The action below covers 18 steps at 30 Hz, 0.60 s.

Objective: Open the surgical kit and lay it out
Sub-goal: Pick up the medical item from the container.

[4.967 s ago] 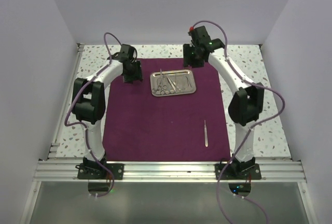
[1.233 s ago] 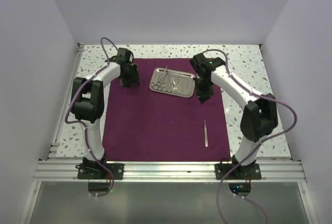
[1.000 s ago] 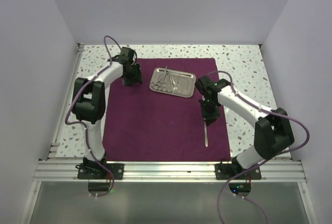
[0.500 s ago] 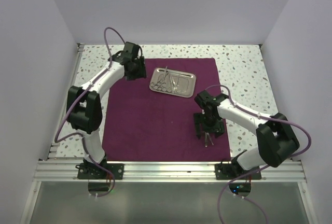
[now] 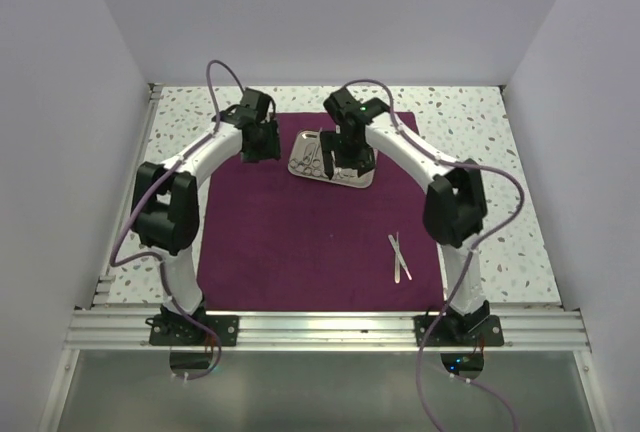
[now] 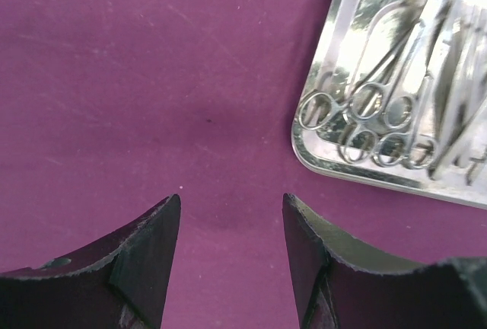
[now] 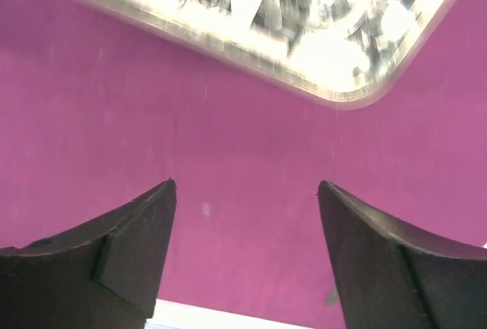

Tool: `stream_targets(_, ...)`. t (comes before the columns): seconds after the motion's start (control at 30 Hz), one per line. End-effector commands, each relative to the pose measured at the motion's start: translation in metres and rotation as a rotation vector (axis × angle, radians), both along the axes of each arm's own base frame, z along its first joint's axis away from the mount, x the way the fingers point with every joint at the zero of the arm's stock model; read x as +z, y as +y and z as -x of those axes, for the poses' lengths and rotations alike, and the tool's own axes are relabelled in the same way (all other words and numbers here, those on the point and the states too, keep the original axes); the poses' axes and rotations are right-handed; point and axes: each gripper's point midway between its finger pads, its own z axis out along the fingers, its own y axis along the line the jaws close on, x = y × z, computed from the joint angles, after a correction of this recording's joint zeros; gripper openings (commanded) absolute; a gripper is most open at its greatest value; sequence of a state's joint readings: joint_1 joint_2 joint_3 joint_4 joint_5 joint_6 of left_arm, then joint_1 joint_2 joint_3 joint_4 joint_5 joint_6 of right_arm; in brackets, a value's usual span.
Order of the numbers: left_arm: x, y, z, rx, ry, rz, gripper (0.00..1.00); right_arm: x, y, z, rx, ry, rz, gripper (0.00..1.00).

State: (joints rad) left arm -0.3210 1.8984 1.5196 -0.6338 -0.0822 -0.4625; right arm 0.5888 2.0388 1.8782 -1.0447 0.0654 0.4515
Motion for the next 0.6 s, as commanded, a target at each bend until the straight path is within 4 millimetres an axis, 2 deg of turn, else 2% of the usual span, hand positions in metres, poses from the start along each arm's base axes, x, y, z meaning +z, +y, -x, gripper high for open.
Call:
stream_targets(0.0,0.003,-0.001,-0.017,-0.031,-0.032,0.013,0.60,-0.014,-0.004,-0.016,0.018,0.044,0.091,0.75)
stream_targets(0.03,0.001,-0.001,-0.018,-0.036,-0.033,0.020,0.60,-0.033,-0.003,-0.021,0.017,0.076,0.116,0.70)
stream_targets(0.07,-0.001,0.001,-0.019,-0.035,-0.026,0.028,0.60,-0.040,-0.006,-0.024,0.006,0.094,0.131,0.59)
stream_targets(0.1,-0.003,0.000,-0.019,-0.040,-0.023,0.033,0.60,-0.035,-0.002,-0.035,-0.003,0.070,0.116,0.54)
stream_targets(0.13,-0.005,0.000,-0.020,-0.049,-0.021,0.031,0.60,-0.050,-0.002,-0.038,-0.008,0.094,0.132,0.49)
stream_targets(0.17,-0.008,0.001,-0.020,-0.053,-0.014,0.027,0.60,-0.047,-0.003,-0.048,-0.030,0.075,0.124,0.44)
stream_targets(0.37,-0.014,0.004,-0.020,-0.056,-0.002,0.025,0.60,-0.062,-0.020,-0.061,-0.081,0.100,0.131,0.40)
stream_targets(0.57,-0.015,0.011,-0.020,-0.045,0.006,0.011,0.60,-0.074,-0.030,-0.058,-0.086,0.122,0.135,0.40)
